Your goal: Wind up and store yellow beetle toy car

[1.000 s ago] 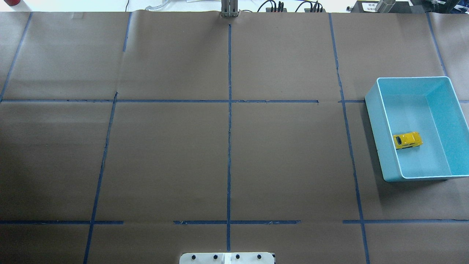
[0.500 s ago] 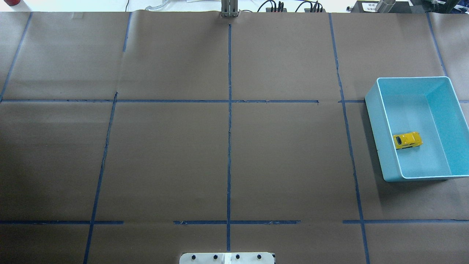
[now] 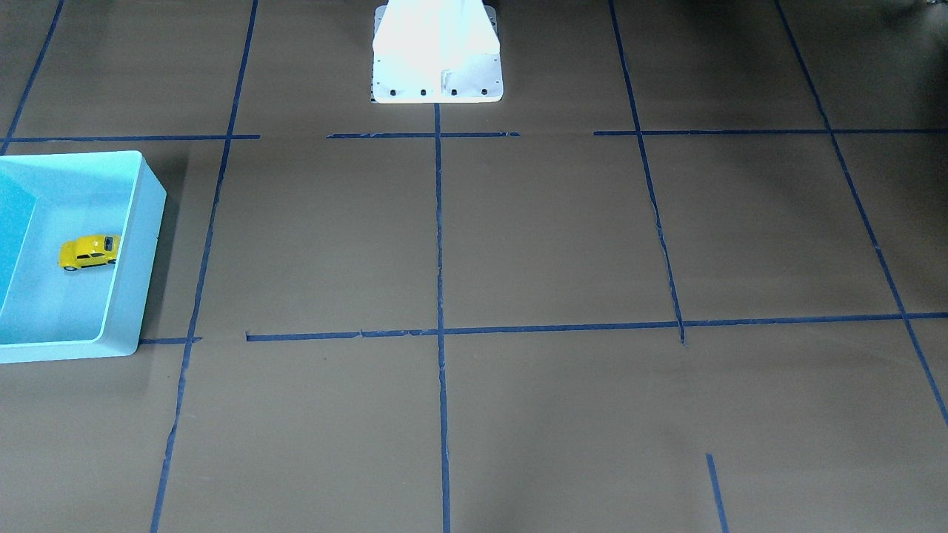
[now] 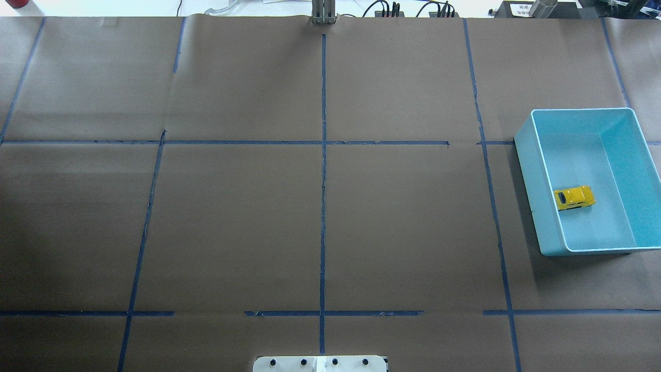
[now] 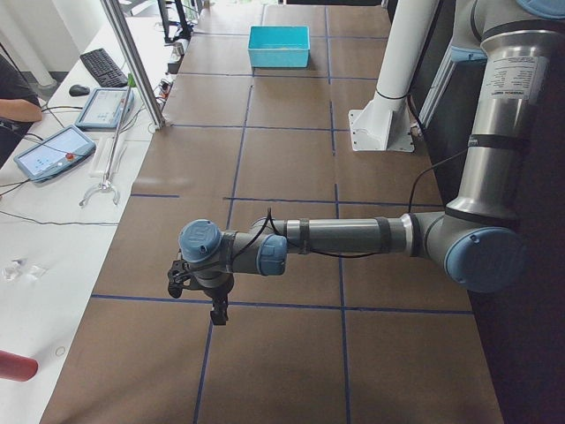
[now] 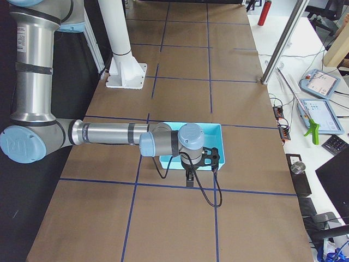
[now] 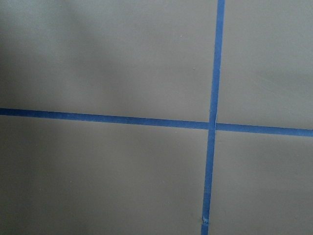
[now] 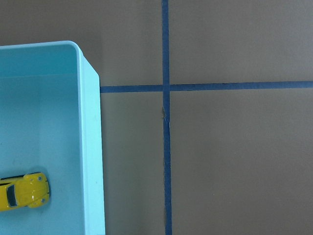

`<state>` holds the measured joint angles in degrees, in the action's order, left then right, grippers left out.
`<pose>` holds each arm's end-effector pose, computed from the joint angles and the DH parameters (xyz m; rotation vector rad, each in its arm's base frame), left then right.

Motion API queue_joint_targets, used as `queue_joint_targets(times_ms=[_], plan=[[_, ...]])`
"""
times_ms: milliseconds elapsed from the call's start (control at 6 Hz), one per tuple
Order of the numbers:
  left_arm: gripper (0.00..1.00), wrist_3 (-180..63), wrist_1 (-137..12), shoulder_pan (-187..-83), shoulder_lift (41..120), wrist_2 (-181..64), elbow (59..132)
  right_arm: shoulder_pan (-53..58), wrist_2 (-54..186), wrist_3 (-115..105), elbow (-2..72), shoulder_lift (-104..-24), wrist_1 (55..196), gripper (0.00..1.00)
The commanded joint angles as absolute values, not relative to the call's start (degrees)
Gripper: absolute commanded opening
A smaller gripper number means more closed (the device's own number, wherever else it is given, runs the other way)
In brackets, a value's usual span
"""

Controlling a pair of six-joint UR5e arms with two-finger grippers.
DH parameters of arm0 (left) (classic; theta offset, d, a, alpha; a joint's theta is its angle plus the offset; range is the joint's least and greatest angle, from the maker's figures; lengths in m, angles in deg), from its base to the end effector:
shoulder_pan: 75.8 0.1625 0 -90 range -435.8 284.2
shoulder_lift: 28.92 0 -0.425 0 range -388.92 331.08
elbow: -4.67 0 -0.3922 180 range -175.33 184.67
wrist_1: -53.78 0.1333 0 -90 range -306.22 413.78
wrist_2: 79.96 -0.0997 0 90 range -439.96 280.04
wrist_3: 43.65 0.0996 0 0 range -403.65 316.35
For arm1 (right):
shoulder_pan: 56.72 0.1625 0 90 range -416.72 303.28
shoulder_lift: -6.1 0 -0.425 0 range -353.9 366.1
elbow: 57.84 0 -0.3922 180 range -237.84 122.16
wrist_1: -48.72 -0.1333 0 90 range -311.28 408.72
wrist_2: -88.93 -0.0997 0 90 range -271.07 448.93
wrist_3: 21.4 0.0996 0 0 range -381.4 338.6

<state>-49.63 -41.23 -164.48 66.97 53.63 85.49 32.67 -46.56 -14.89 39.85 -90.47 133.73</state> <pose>-0.0522 -0.5383 0.6769 -0.0199 0.7611 -0.0659 0.0575 -0.4507 0.6359 0.0515 -0.7980 0.0551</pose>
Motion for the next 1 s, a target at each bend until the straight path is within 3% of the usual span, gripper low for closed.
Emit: queue_joint_targets(times_ms=[0, 833], plan=[[1.00, -49.6, -41.2, -164.4, 67.0, 53.6, 85.3, 32.7, -46.3, -14.9, 39.7, -90.4, 133.8, 1.00], [1.00, -49.5, -41.2, -164.4, 67.0, 53.6, 85.6, 32.6, -46.6, -14.9, 39.1, -90.0, 133.8, 1.00]])
